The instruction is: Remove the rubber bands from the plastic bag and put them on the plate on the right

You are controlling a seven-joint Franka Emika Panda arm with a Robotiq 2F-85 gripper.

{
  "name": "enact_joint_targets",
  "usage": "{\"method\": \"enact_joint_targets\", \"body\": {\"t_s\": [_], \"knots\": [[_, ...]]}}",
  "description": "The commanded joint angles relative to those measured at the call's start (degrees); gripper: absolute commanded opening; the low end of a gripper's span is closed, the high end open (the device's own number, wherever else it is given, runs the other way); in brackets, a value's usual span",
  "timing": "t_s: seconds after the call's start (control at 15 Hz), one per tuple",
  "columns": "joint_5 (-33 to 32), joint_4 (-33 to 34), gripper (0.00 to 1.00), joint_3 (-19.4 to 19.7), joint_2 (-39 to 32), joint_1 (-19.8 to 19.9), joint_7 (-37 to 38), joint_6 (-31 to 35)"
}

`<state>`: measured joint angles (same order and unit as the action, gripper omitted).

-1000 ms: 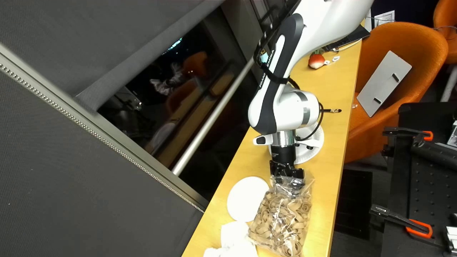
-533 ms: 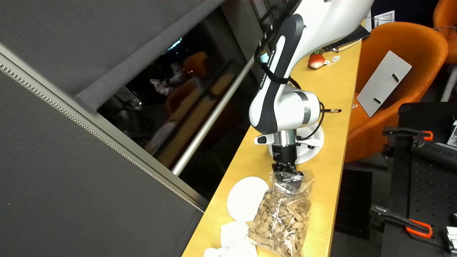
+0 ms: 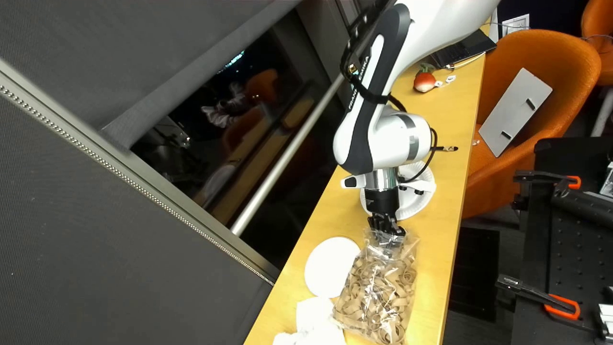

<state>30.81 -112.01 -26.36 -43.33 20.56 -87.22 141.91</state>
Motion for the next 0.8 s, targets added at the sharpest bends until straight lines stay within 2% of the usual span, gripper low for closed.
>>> {"method": "enact_joint_targets", "body": {"t_s": [0.0,0.2,0.47,0.73], "knots": [[1.63,-5.30,0.03,2.57,7.44,-2.06,5.13,-1.97],[0.16,-7.64,0.03,5.40,10.51,-4.13,9.64,-1.33],[-4.05,-9.32,0.03,12.60,11.97,-9.37,19.31,3.32],[-9.81,-10.74,0.03,15.81,13.44,-12.21,25.92,8.14]]}}
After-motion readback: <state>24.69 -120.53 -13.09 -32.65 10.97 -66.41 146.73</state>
